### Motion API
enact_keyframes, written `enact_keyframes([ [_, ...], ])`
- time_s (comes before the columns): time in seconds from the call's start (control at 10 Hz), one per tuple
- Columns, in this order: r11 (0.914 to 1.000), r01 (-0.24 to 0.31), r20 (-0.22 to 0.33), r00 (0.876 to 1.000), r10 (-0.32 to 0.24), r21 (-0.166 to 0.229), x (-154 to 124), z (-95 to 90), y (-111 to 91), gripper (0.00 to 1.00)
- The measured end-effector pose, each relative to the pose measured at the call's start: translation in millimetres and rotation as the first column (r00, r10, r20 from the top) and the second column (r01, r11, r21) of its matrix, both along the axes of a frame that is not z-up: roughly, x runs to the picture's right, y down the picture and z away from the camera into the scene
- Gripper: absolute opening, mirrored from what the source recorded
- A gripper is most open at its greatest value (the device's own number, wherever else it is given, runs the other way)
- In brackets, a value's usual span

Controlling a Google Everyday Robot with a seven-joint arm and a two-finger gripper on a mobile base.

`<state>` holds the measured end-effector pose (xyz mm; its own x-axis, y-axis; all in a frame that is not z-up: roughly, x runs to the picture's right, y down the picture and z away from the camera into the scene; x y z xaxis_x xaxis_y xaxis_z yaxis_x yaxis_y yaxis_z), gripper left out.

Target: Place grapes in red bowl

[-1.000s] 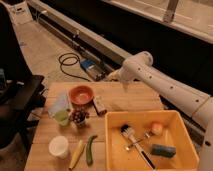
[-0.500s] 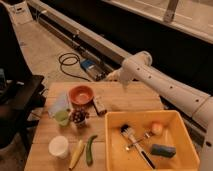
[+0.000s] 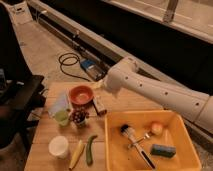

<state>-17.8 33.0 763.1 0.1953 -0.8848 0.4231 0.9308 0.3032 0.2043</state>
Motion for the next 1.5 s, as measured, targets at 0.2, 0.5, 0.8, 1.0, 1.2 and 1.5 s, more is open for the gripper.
enact_keyframes([
  [0.2,0.9962,0.086,0.068,0.994,-0.085,-0.013,-20,-14.2,17,0.8],
  [0.5,0.9954,0.095,0.075,0.993,-0.094,-0.013,-23,-15.6,18,0.8],
  [0.8,0.9902,0.13,0.126,0.984,-0.122,-0.052,-42,-4.9,23,0.8],
  [1.0,0.9829,0.164,0.169,0.974,-0.149,-0.083,-65,3.4,30,0.8],
  [1.2,0.973,0.208,0.208,0.961,-0.185,-0.099,-88,4.3,36,0.8],
  [1.5,0.9518,0.28,0.252,0.937,-0.243,-0.124,-115,2.6,49,0.8],
])
